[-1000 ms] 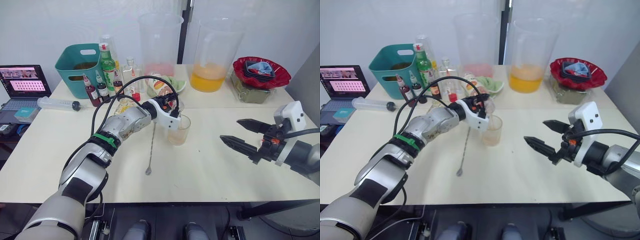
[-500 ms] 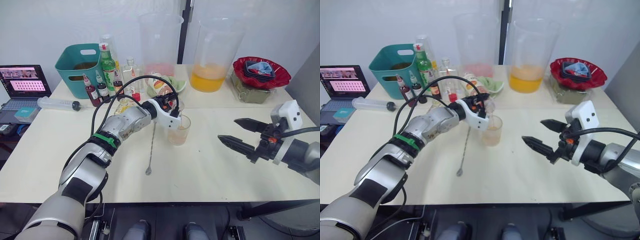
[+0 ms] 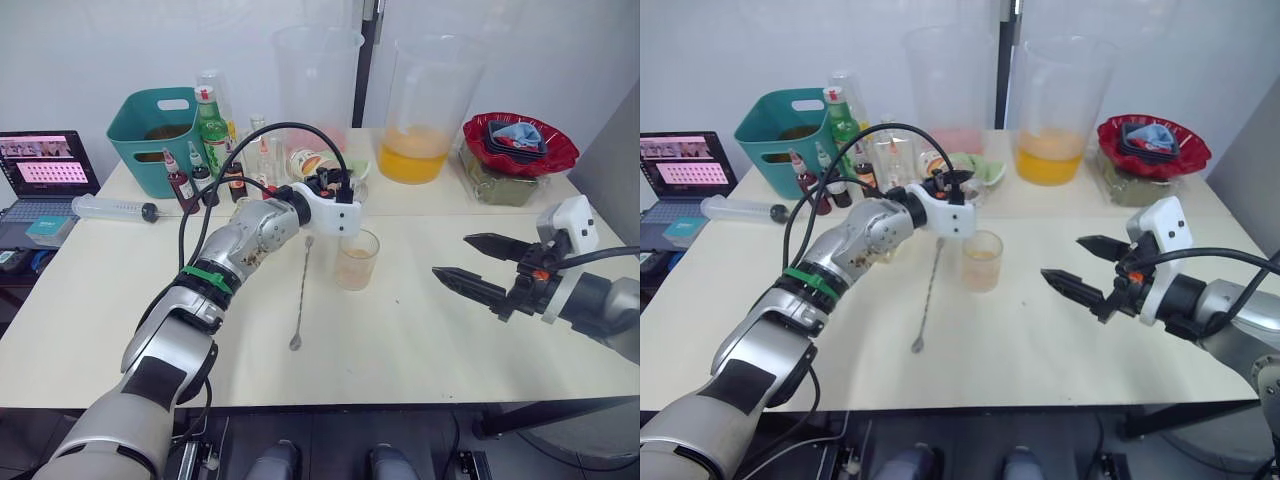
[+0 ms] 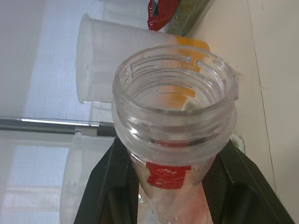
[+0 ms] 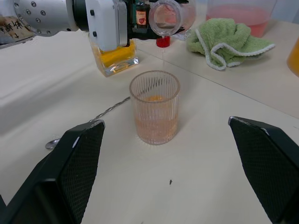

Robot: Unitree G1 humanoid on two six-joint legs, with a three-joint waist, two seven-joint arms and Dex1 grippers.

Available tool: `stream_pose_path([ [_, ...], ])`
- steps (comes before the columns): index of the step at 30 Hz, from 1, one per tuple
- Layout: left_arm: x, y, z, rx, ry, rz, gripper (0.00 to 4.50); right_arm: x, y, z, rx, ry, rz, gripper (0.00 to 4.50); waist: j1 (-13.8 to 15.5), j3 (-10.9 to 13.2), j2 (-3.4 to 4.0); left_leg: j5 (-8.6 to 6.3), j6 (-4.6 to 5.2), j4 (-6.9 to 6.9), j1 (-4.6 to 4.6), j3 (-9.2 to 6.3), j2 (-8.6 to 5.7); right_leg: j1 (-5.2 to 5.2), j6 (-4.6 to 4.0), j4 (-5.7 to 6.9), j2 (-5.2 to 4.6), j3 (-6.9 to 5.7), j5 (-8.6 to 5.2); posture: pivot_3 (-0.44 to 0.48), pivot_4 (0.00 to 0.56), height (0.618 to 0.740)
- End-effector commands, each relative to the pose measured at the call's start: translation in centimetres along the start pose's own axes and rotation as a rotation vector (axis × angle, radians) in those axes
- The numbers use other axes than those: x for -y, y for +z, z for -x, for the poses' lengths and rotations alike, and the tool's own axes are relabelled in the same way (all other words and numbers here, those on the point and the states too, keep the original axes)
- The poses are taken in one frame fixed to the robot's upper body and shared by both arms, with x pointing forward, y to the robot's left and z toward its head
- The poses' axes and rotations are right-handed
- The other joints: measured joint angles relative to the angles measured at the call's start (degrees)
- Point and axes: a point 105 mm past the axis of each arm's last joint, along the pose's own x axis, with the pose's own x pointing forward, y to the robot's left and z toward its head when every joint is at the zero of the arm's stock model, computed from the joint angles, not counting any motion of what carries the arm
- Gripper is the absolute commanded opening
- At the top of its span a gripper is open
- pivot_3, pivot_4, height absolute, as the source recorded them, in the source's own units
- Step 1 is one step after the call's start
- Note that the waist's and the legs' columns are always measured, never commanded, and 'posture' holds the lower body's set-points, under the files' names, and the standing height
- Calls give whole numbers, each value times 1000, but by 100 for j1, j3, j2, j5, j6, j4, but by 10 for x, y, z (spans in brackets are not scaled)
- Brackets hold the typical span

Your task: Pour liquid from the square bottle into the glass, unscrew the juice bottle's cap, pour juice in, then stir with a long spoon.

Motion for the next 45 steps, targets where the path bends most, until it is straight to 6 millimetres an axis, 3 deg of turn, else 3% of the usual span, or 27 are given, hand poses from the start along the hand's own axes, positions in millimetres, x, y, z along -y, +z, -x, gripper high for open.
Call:
stream_pose_path([
  [1,-24,7,5,38,61,102,1369,1,13,0,46,6,49,4492,-2,0,0,0,0,0,0,0,0,0,0,1,0,0,0,0,150,740],
  [16,-62,-4,44,66,133,852,1369,7,19,-24,54,117,73,4492,-88,-1,2,1,-2,45,-42,-1,1,-60,-1,68,0,1,0,0,150,740],
  [25,-69,-9,83,57,78,1108,1369,9,22,-39,57,192,90,4492,-146,-1,2,1,-2,50,-42,-1,1,-62,-1,67,0,2,0,0,150,740],
  [30,-76,-11,112,20,71,1161,1369,8,24,-49,70,236,97,4492,-150,-1,3,2,-3,49,-42,-2,3,-67,-2,68,0,2,0,0,150,740],
  [35,-76,-10,127,-25,34,1195,1369,8,22,-55,69,266,99,4492,-128,-1,3,2,-4,49,-42,-2,2,-65,-3,66,0,2,1,0,150,740],
  [38,-74,-32,153,-179,15,1219,1369,8,24,-62,84,288,103,4492,-144,-1,2,1,-4,47,-42,-2,2,-66,-5,65,0,4,2,0,150,740],
  [45,-66,-63,197,-370,-79,1152,1369,4,23,-69,95,324,99,4492,-194,-1,3,3,-7,32,-38,-1,8,-79,-8,67,5,4,3,0,150,740],
])
